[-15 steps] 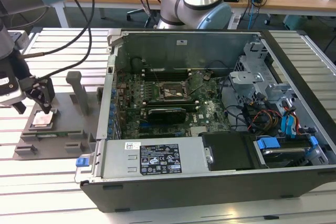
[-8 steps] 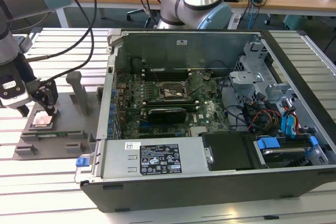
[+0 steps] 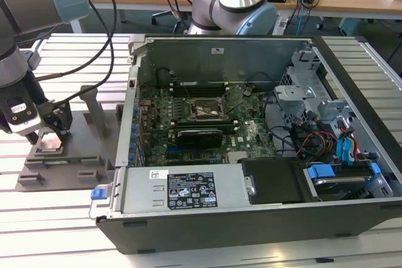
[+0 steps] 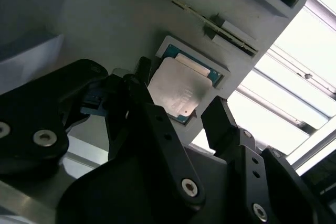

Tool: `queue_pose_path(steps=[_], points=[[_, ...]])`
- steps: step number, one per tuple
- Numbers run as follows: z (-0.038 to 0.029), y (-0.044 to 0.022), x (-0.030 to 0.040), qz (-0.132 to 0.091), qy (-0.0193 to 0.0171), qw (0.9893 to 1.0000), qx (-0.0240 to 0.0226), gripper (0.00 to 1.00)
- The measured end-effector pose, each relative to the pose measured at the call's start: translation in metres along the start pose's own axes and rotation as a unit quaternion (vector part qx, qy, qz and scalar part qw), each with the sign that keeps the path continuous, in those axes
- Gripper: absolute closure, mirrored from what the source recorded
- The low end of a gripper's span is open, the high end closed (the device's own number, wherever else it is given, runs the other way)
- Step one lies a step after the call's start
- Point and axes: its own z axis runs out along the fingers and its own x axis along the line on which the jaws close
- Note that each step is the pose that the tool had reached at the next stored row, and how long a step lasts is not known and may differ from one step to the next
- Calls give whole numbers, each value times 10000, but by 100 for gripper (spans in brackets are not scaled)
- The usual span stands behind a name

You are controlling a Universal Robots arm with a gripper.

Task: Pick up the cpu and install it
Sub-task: 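Pick up the cpu and move it towards the insertion slot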

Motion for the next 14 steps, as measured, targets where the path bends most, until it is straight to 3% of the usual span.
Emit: queue_pose_path(steps=[6, 12, 14], points=[[104, 3, 3, -41, -1, 10000, -1, 34], [124, 4, 4, -48, -1, 10000, -1, 34], [125, 5, 6, -46, 2, 10000, 0, 42]])
